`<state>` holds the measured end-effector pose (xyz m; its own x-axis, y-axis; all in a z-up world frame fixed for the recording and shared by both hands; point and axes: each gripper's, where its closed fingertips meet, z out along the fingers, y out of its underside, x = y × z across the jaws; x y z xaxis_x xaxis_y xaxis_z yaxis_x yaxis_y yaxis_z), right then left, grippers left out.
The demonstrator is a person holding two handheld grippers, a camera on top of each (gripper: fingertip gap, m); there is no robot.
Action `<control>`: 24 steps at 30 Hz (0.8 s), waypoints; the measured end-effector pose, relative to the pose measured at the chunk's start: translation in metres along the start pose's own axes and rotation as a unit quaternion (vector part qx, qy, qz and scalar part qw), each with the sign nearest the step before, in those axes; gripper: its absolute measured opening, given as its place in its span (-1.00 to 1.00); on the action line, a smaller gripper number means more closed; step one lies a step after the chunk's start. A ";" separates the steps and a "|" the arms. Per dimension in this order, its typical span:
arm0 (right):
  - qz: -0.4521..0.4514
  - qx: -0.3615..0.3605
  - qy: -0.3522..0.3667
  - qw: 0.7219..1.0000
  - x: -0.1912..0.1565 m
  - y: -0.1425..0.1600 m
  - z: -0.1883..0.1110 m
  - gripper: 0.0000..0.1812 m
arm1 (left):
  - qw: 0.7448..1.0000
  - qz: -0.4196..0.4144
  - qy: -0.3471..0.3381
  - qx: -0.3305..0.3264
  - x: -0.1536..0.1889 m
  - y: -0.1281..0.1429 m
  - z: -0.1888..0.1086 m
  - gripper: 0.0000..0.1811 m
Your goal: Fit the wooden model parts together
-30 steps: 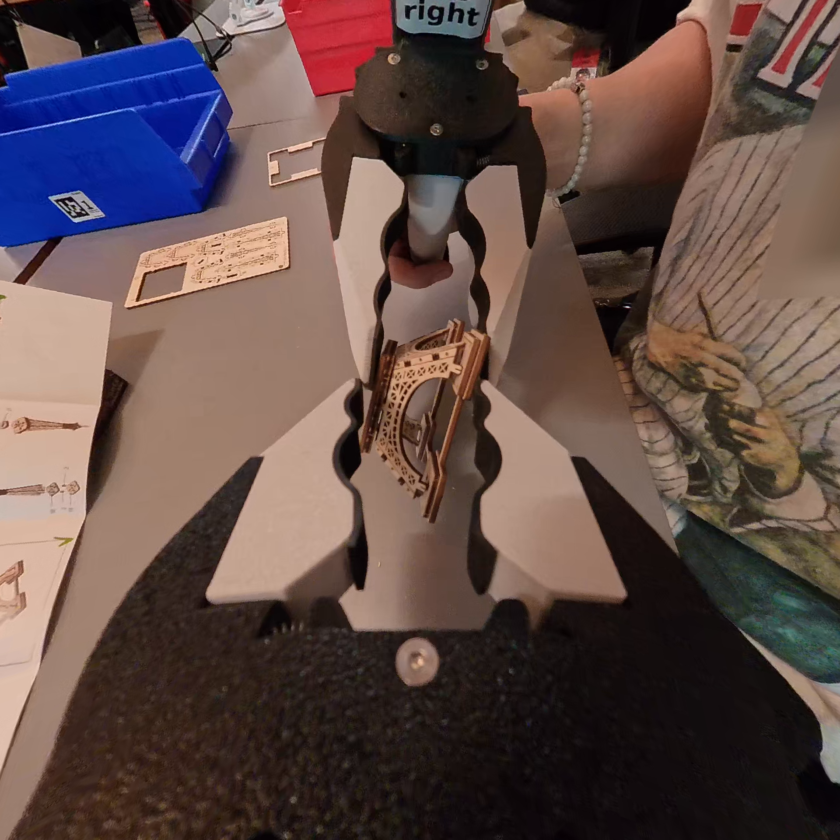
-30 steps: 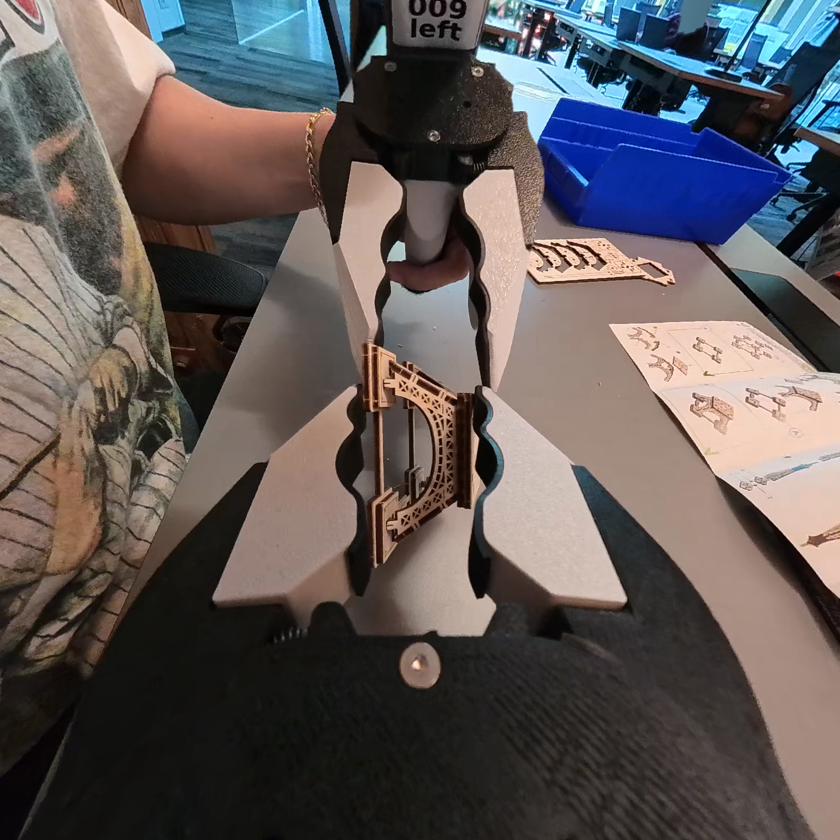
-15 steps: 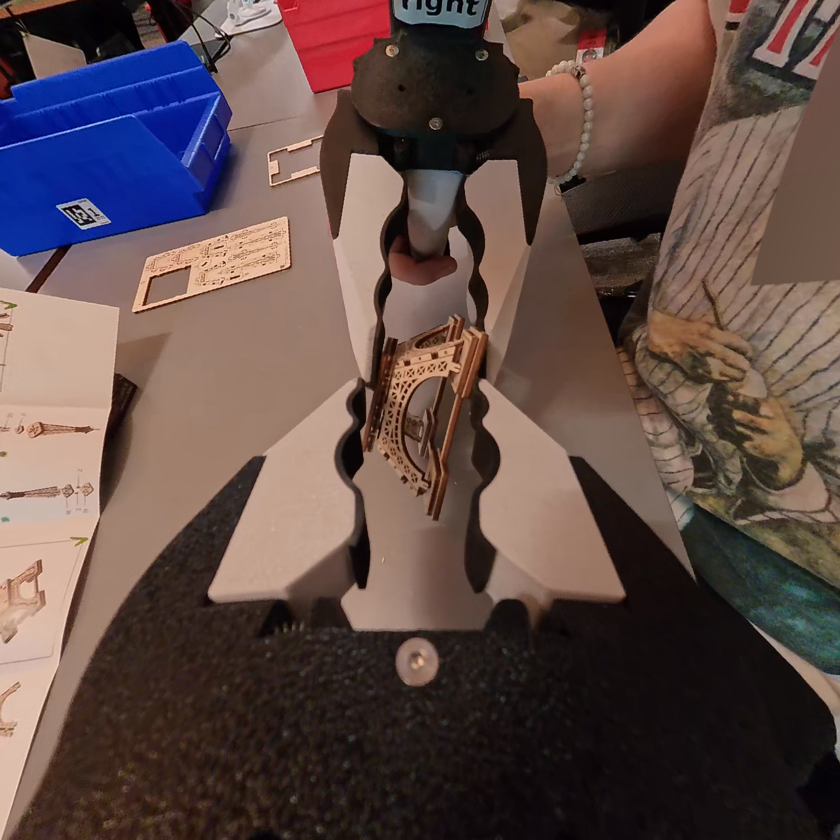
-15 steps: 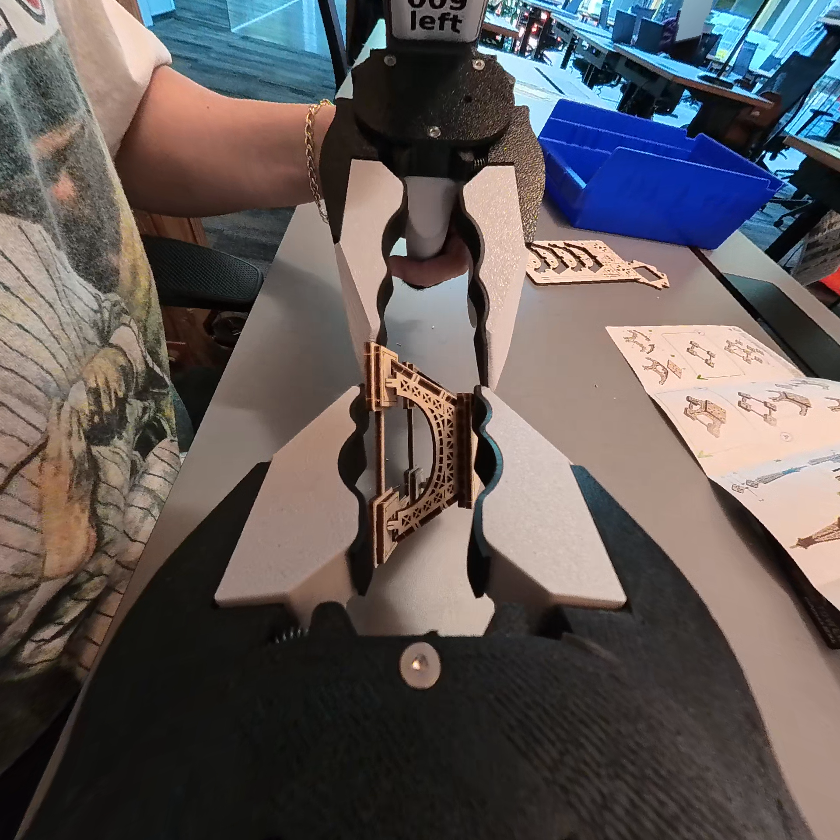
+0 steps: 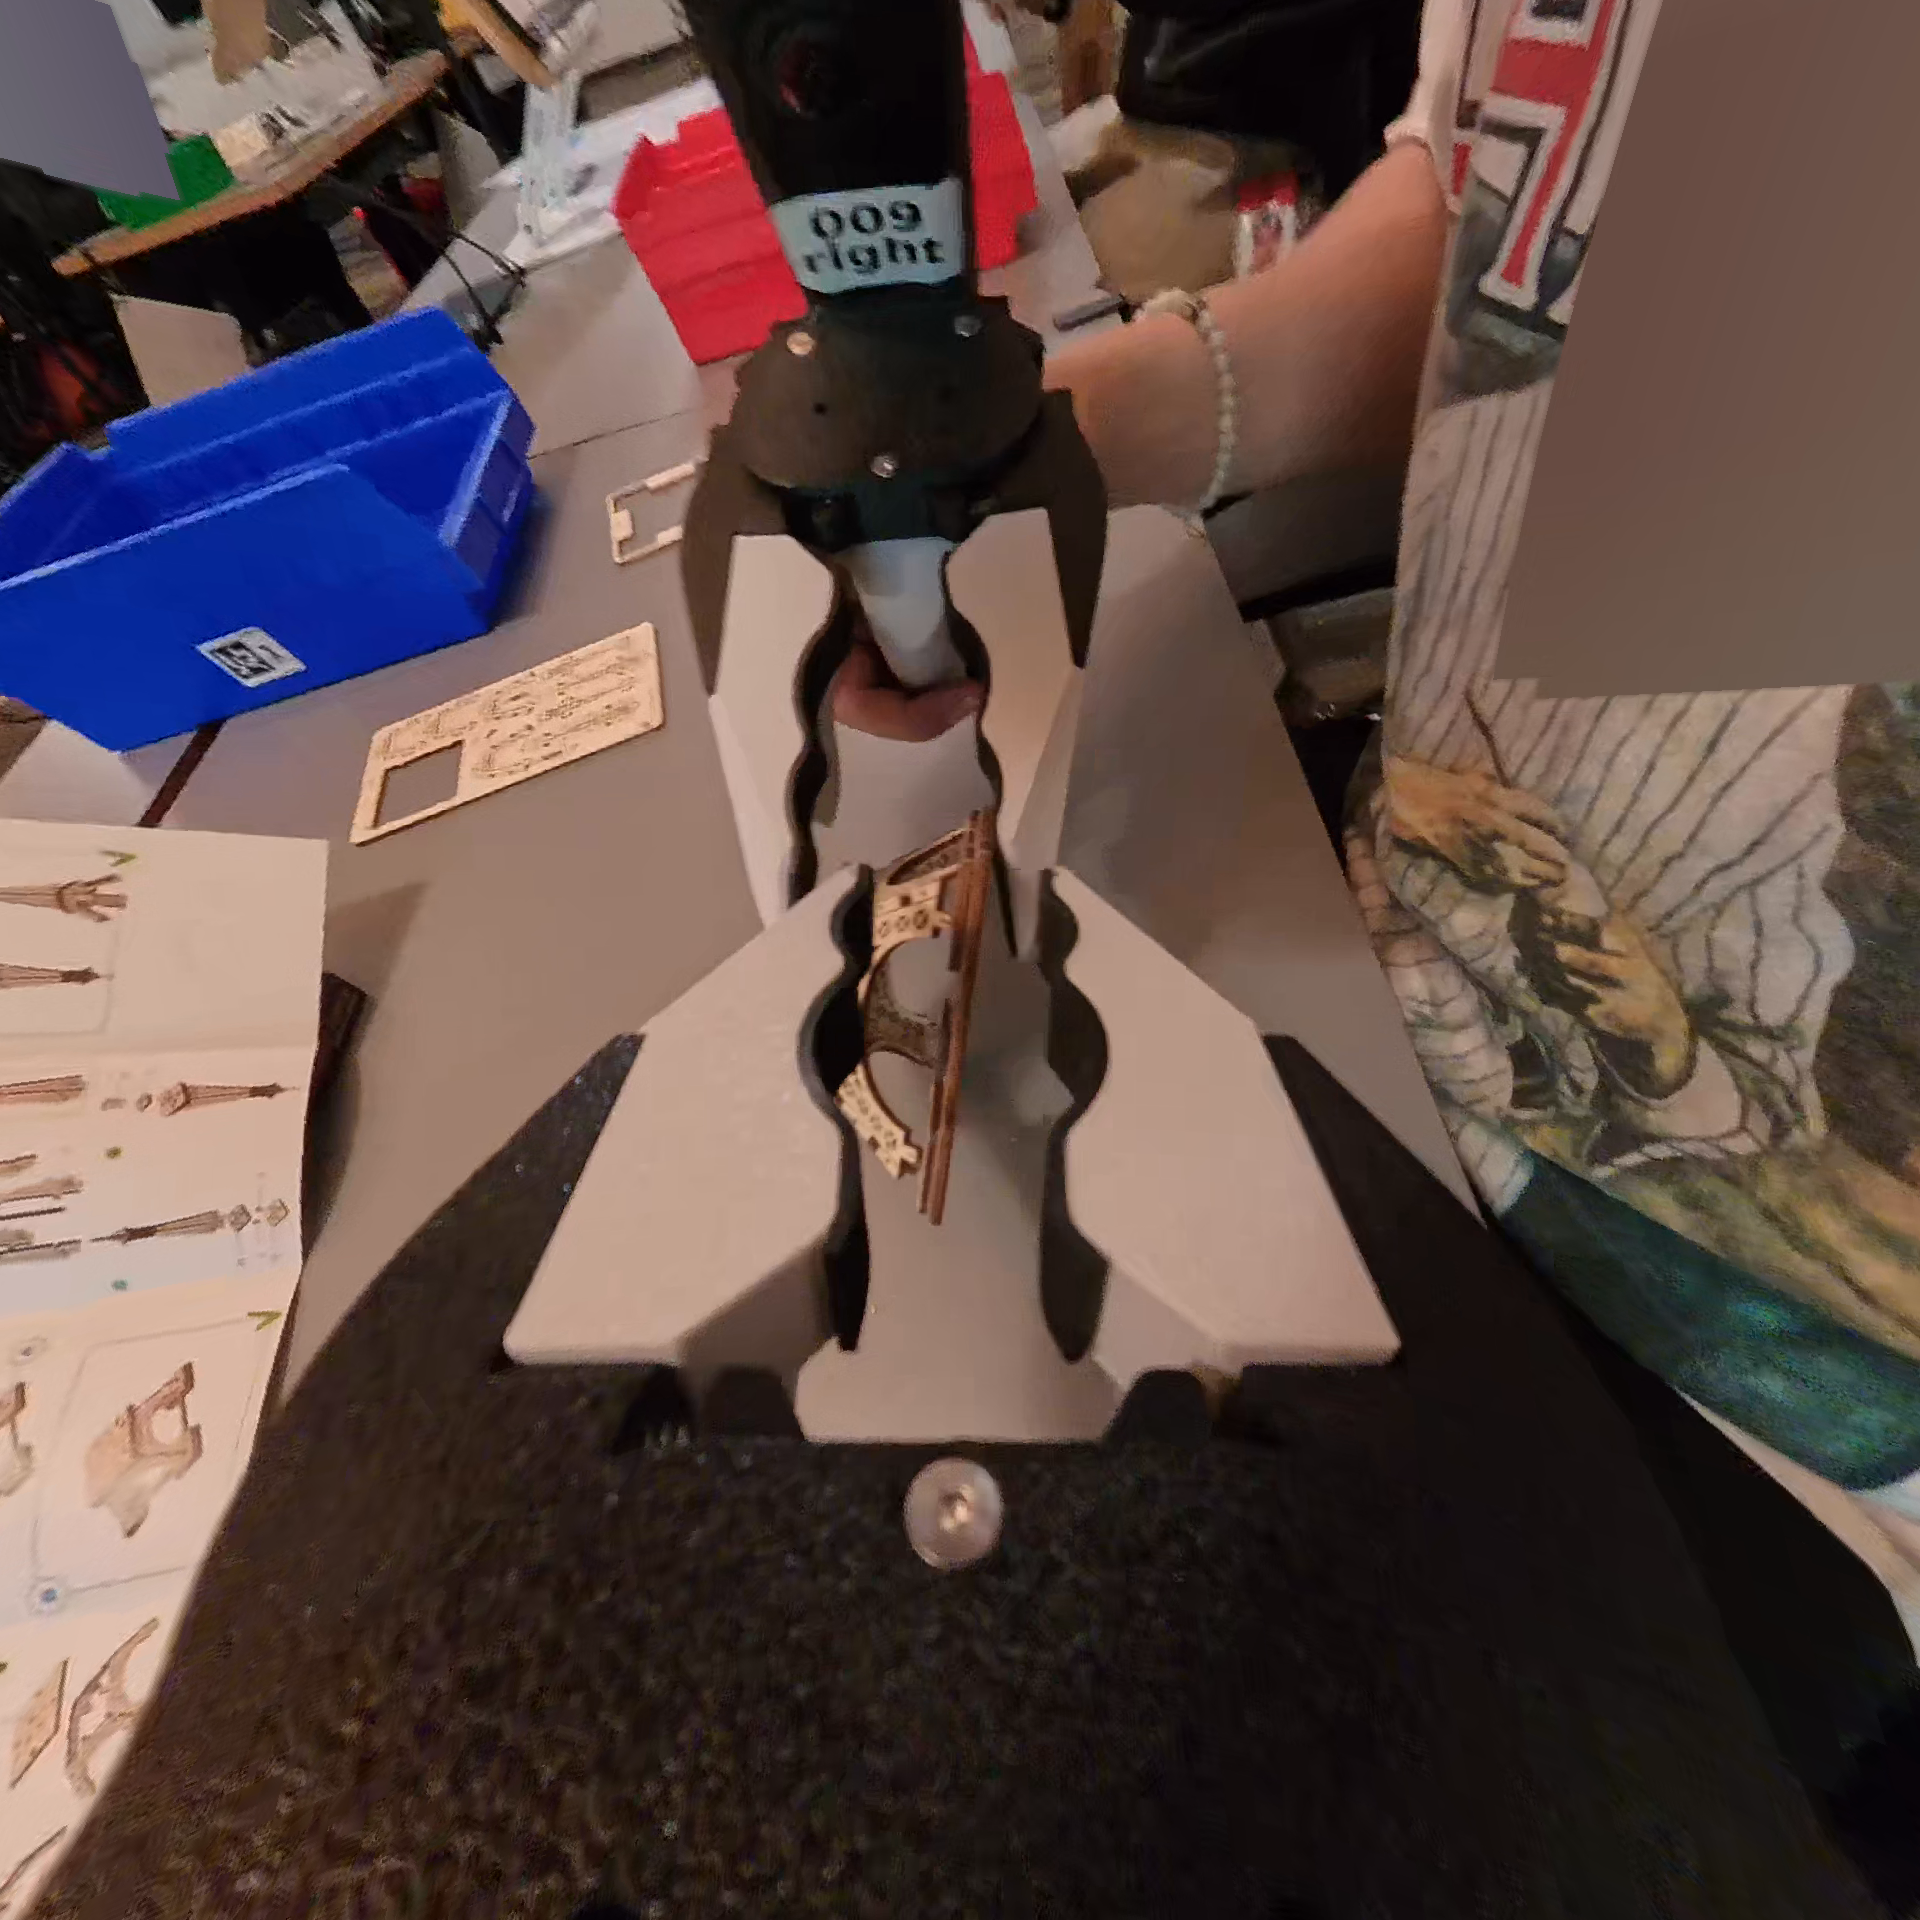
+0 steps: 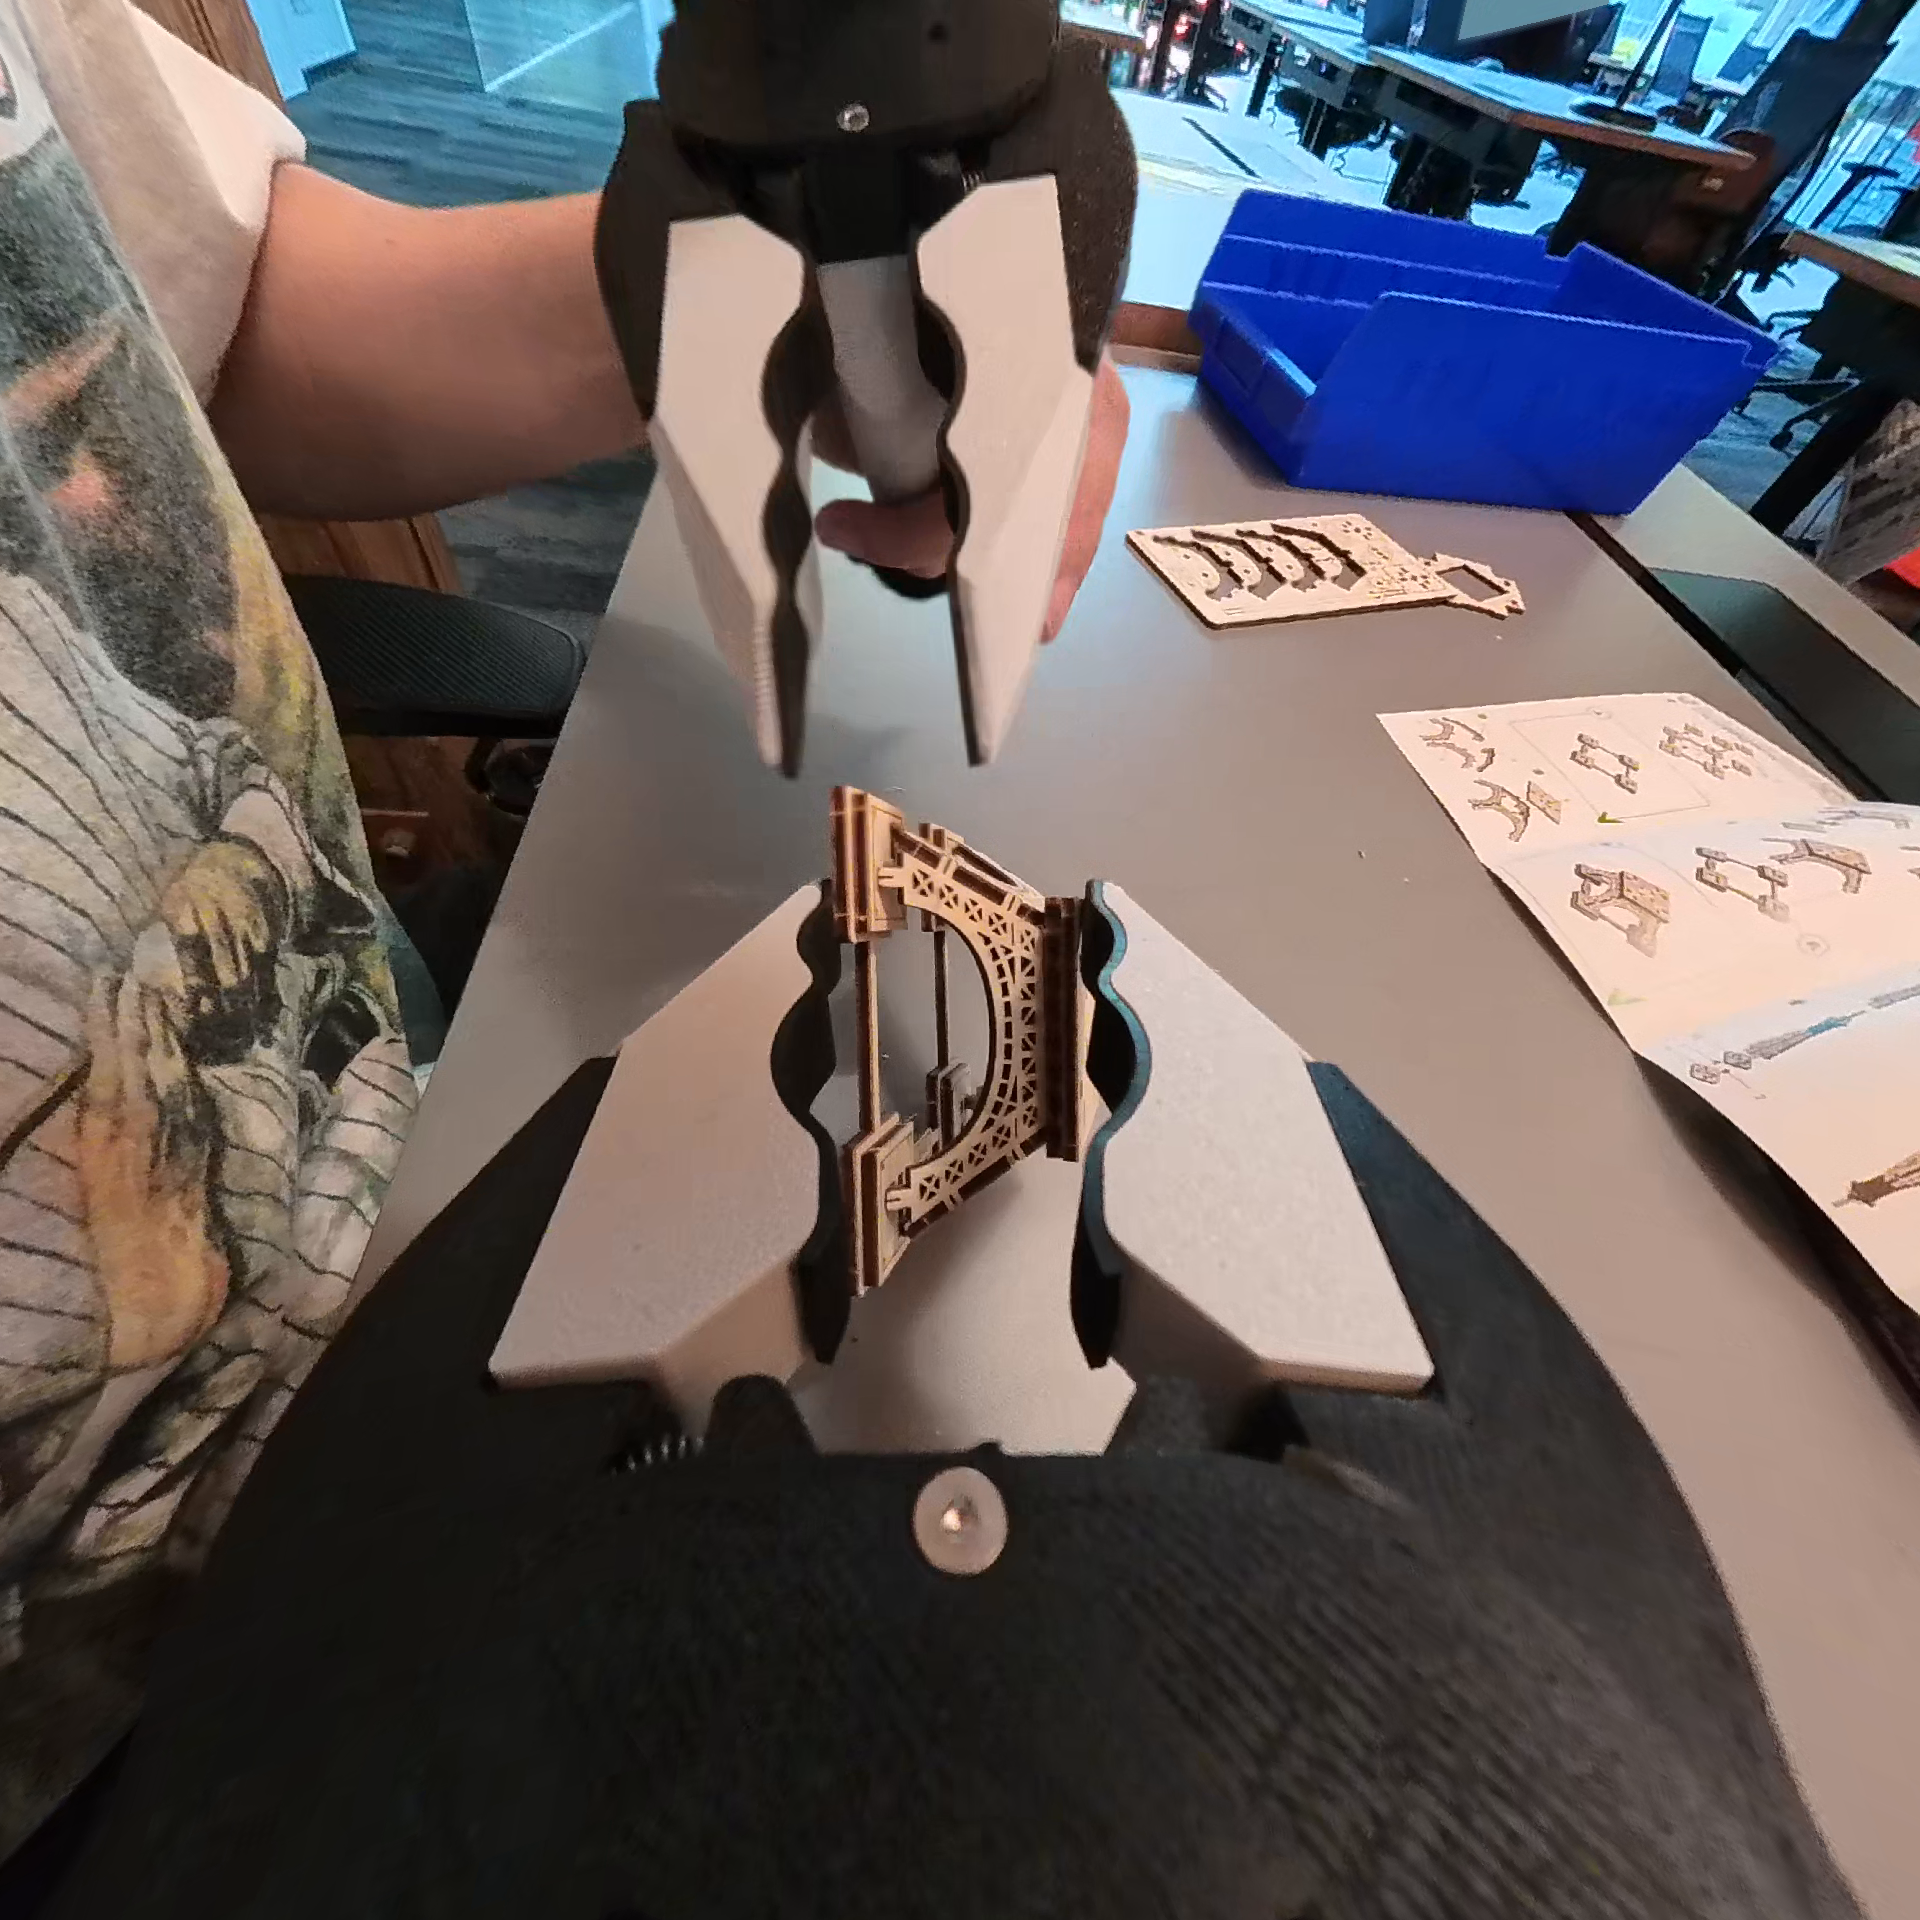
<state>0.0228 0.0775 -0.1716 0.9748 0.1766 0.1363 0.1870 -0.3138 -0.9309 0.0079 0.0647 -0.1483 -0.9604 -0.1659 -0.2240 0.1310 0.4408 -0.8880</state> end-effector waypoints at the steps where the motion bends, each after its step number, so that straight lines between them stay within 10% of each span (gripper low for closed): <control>1: -0.004 -0.003 -0.001 1.000 -0.001 0.000 0.001 -0.51 | 1.000 0.003 0.004 -0.014 0.002 0.002 0.002 -0.62; 24: -0.009 -0.026 -0.008 1.000 0.000 -0.001 0.009 -0.52 | 0.997 0.028 -0.035 -0.055 -0.001 0.016 0.004 -0.87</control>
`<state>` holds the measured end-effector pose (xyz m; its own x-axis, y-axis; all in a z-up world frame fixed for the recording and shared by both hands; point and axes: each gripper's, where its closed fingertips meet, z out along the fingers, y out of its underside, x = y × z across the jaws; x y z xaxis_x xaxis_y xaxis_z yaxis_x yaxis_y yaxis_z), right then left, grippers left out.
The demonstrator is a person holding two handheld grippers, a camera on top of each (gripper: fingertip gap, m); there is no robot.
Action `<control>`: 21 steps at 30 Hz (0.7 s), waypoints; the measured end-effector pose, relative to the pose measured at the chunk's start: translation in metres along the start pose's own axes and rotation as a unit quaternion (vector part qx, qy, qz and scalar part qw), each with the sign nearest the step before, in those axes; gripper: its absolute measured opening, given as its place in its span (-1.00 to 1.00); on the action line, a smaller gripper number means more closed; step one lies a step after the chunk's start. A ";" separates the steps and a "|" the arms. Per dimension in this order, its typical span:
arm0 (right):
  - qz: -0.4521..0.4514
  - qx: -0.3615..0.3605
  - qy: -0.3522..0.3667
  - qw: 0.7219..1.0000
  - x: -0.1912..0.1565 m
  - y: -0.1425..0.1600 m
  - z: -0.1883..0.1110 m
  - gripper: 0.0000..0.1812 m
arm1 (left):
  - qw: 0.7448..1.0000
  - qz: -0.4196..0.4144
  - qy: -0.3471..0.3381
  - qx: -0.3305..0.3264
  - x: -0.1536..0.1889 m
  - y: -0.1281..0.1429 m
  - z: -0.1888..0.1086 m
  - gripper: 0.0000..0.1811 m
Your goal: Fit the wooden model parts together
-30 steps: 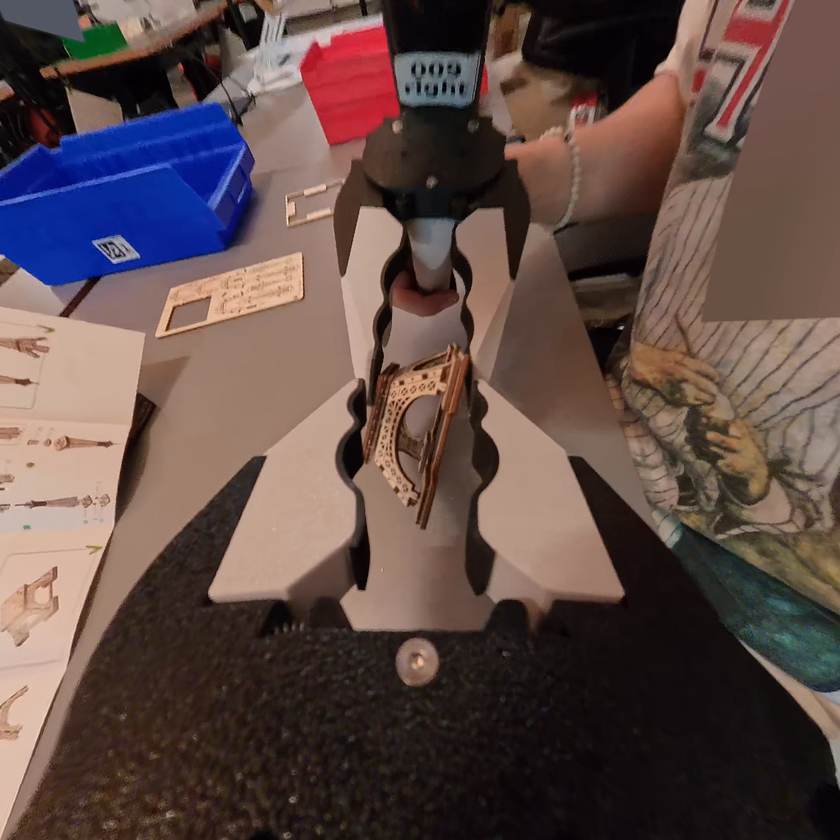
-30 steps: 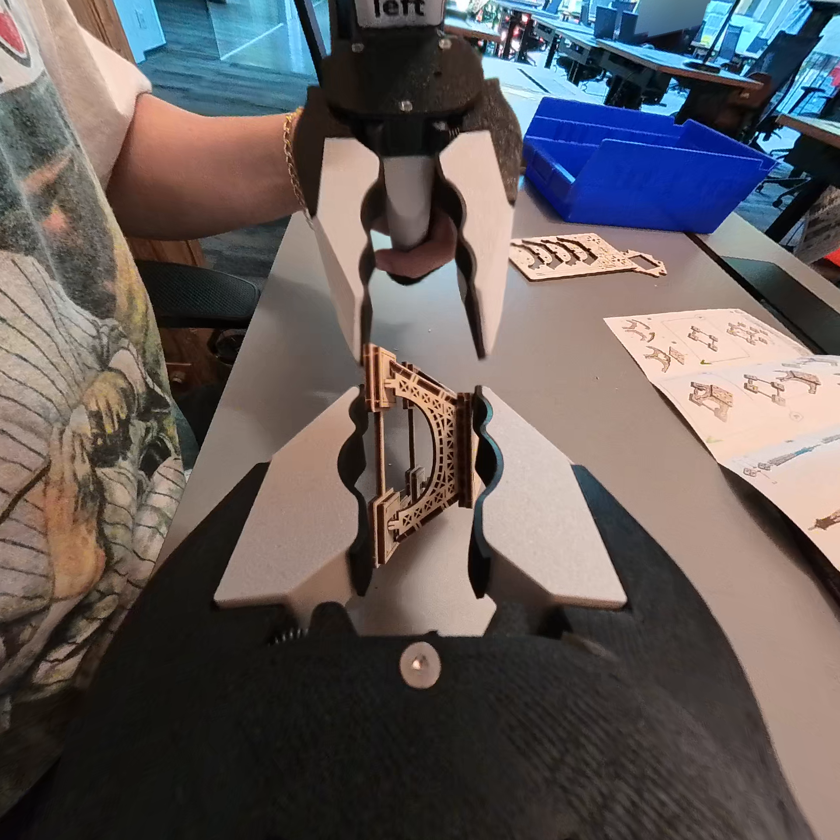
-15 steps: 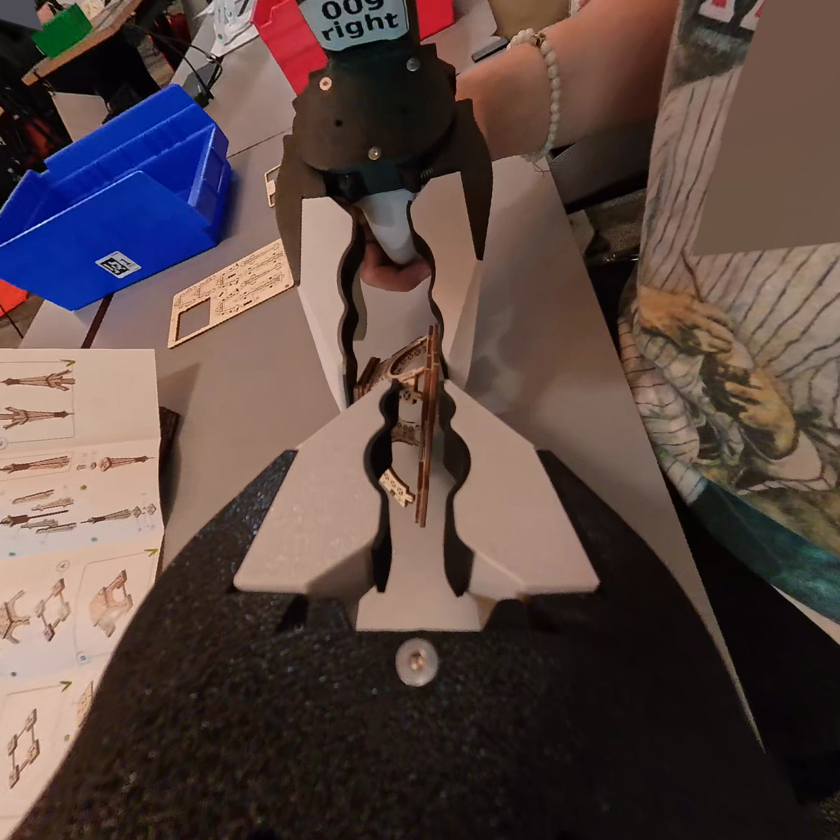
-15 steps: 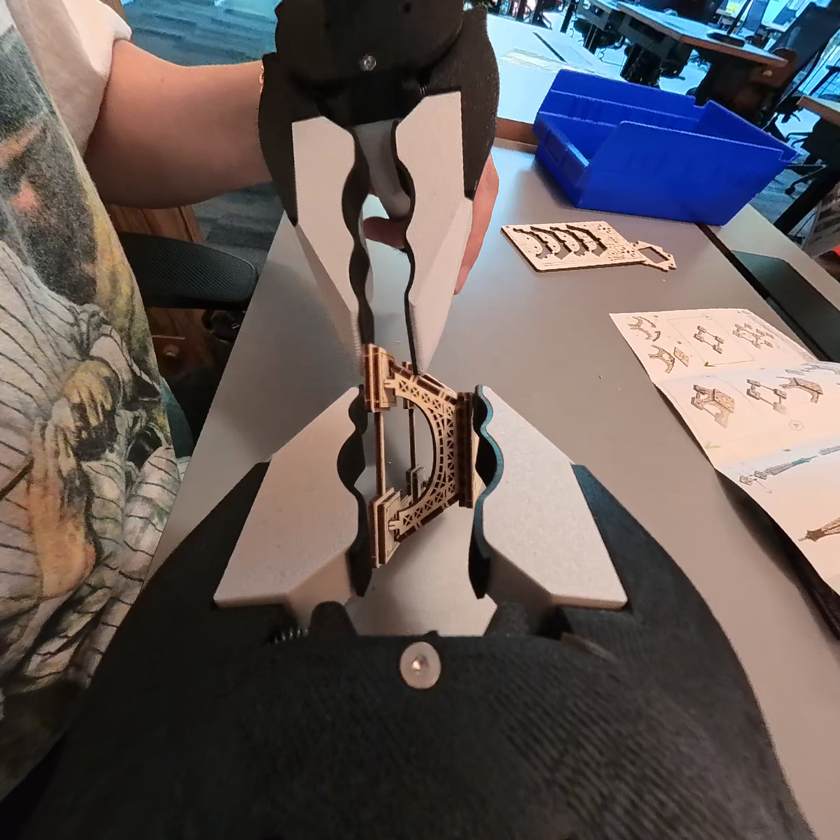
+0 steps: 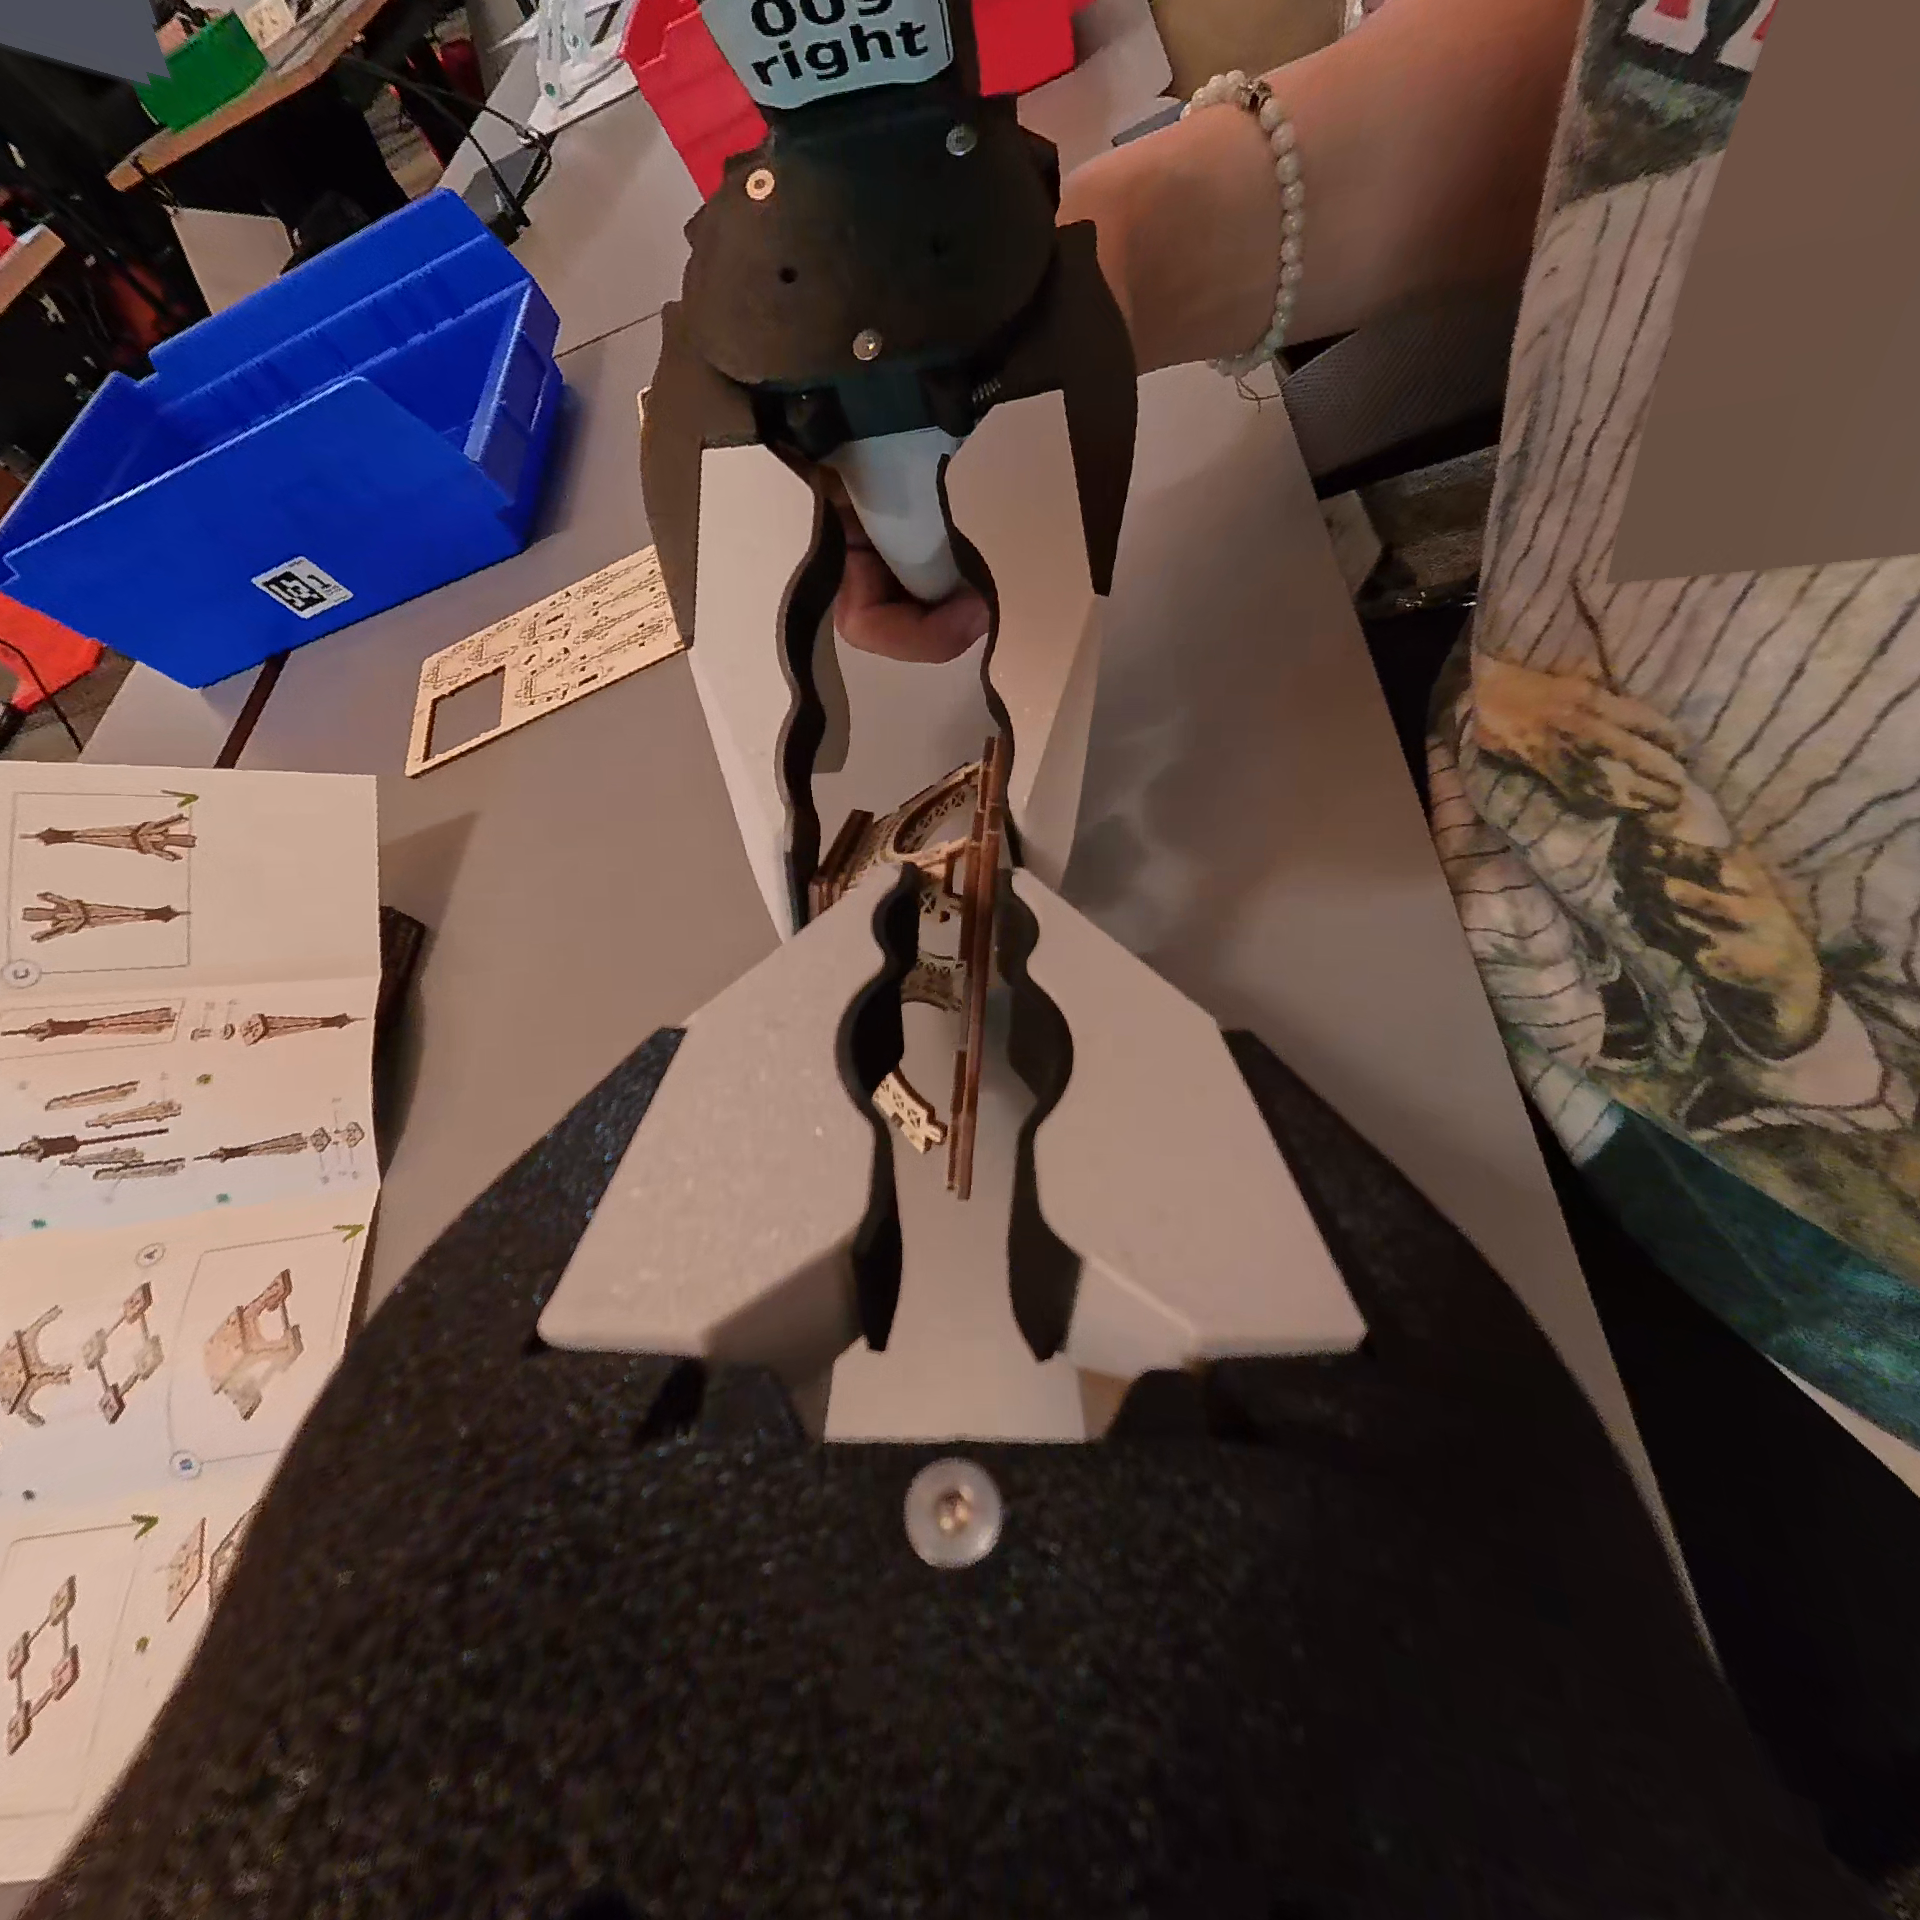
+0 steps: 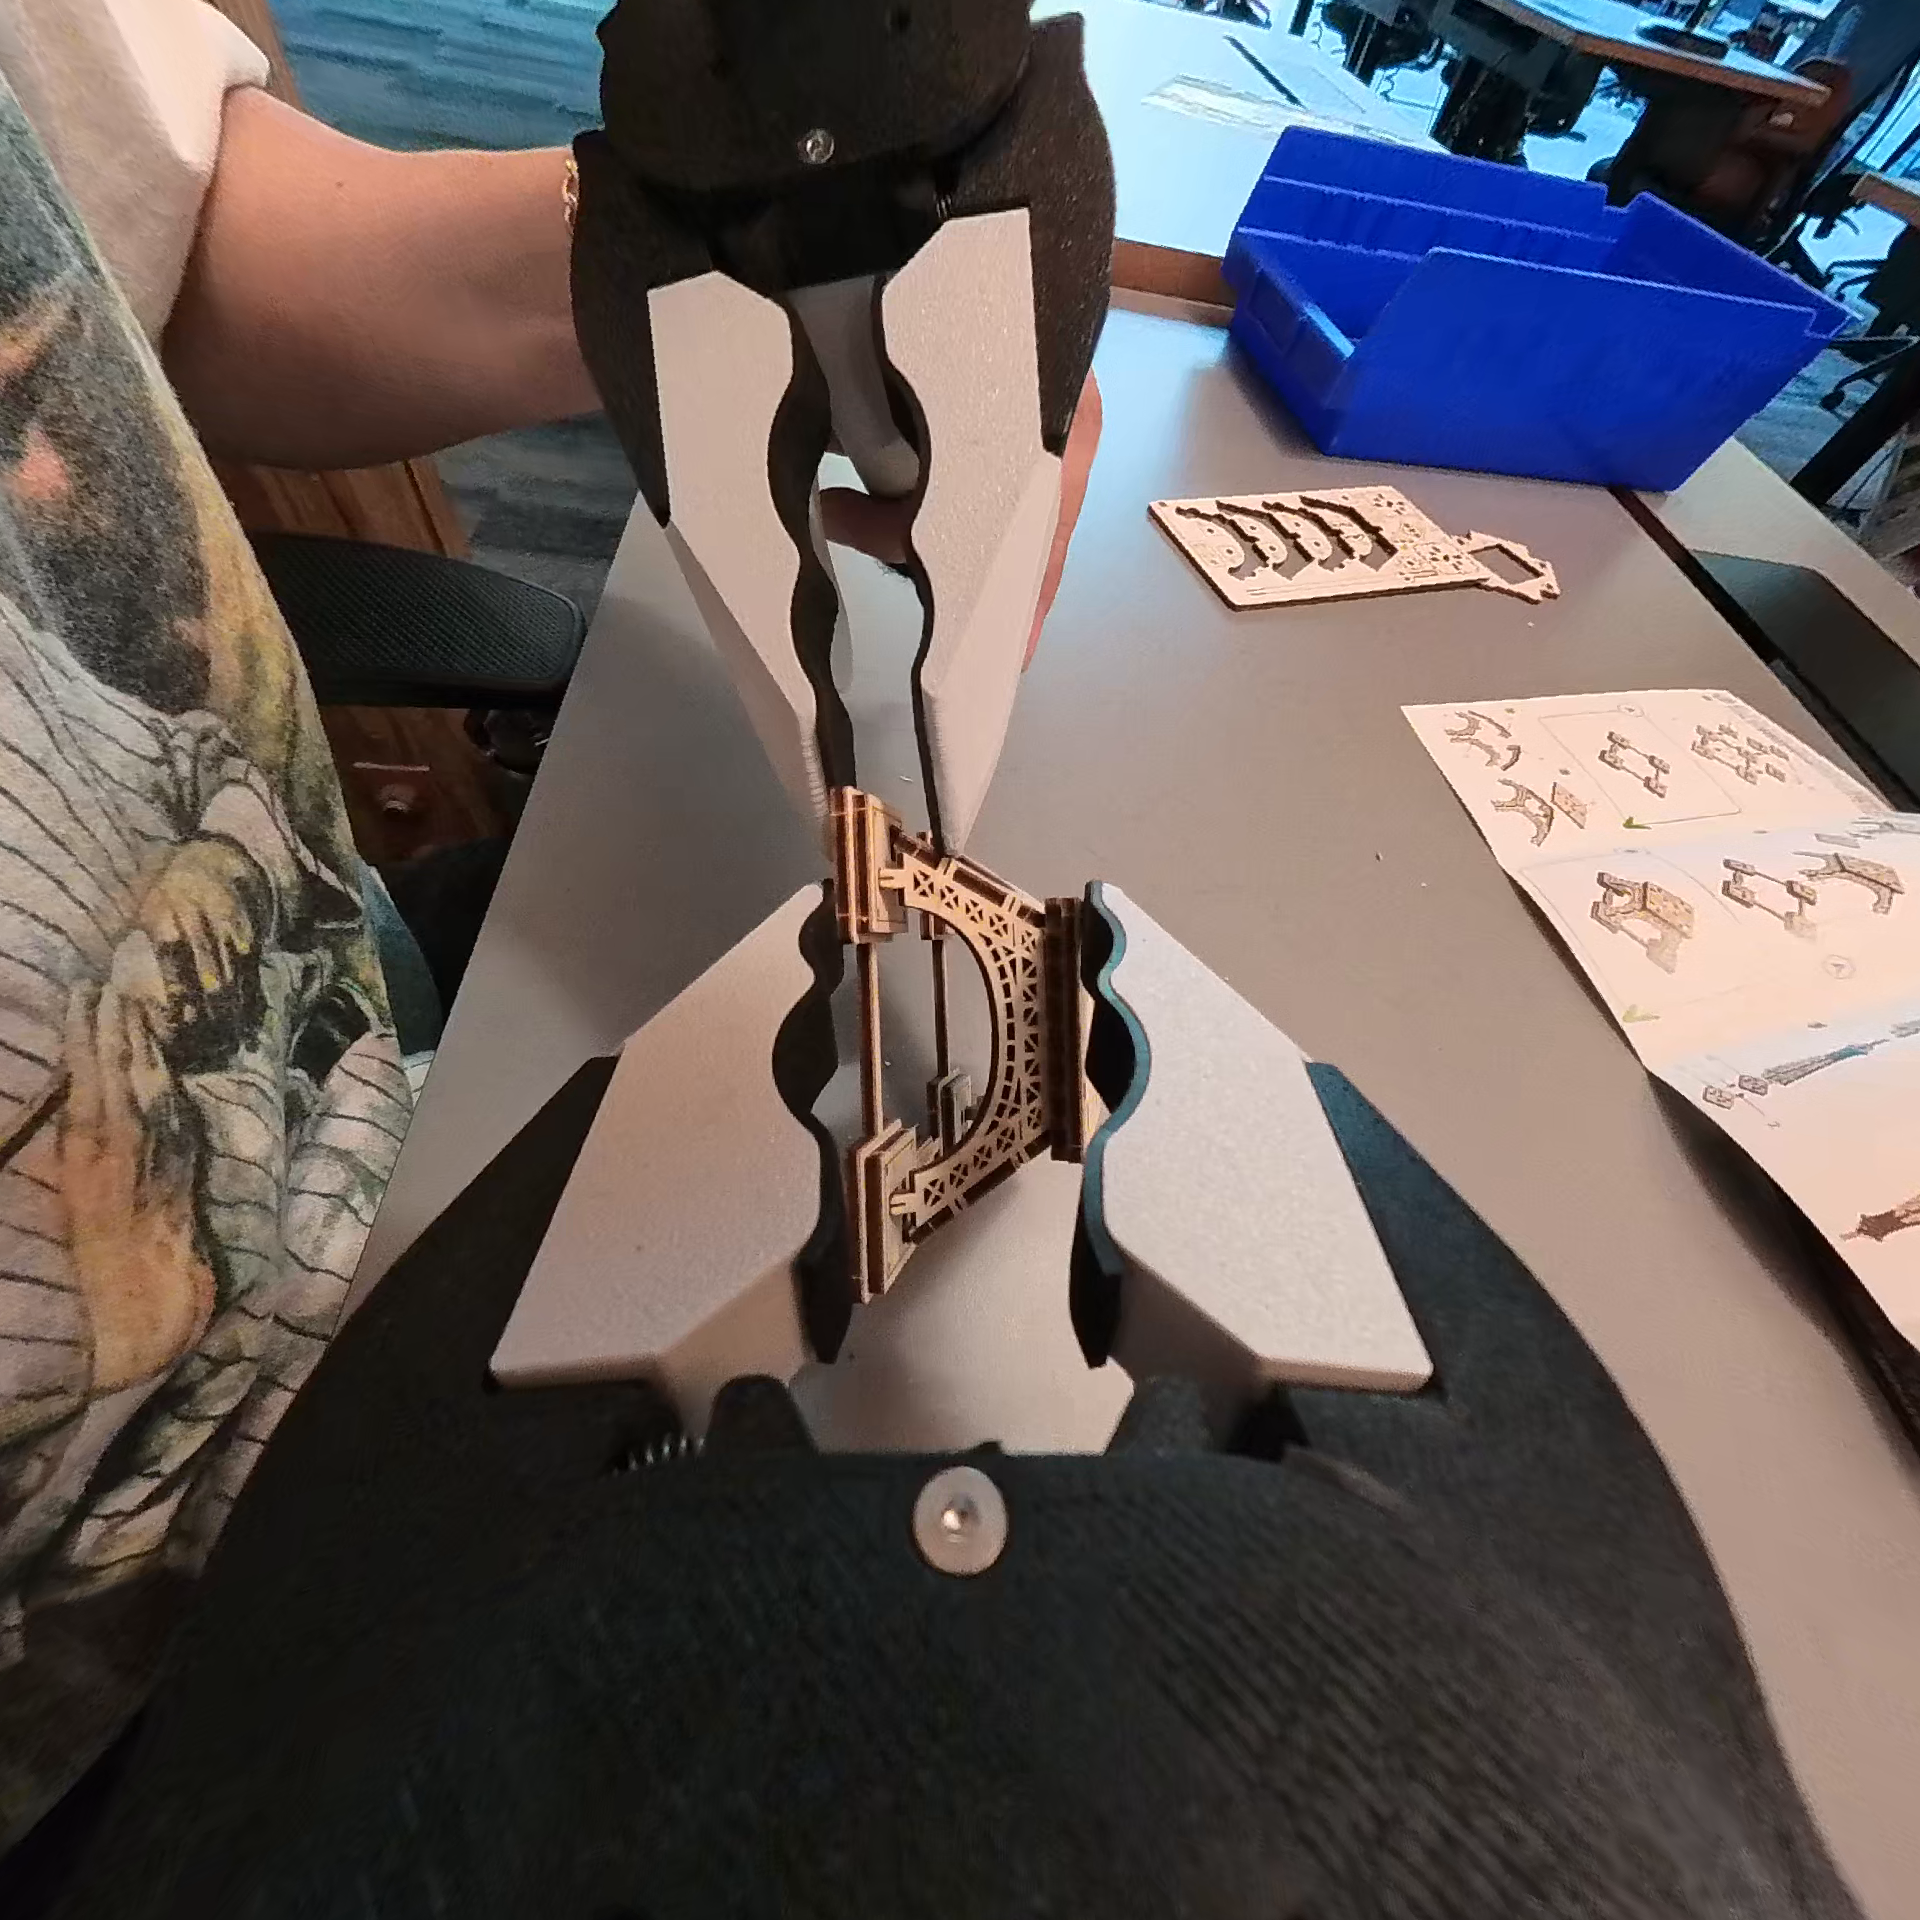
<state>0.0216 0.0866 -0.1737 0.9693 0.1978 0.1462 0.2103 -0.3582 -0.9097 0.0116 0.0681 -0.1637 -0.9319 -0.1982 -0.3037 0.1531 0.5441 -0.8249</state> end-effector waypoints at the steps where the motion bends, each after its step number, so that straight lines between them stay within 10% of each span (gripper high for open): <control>1: 0.001 -0.001 -0.001 1.000 0.000 0.000 0.000 -0.52 | 1.000 0.000 -0.001 0.000 0.000 0.000 0.000 -0.87; 21: 0.003 -0.018 -0.040 0.999 0.000 -0.001 0.008 -0.52 | 0.996 0.068 0.021 -0.046 0.001 0.003 -0.002 -0.87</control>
<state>0.0207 0.0943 -0.1762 0.9573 0.2680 0.1083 0.2109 -0.3916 -0.8956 0.0105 0.0716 -0.1655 -0.9180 -0.0842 -0.3877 0.2499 0.6362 -0.7299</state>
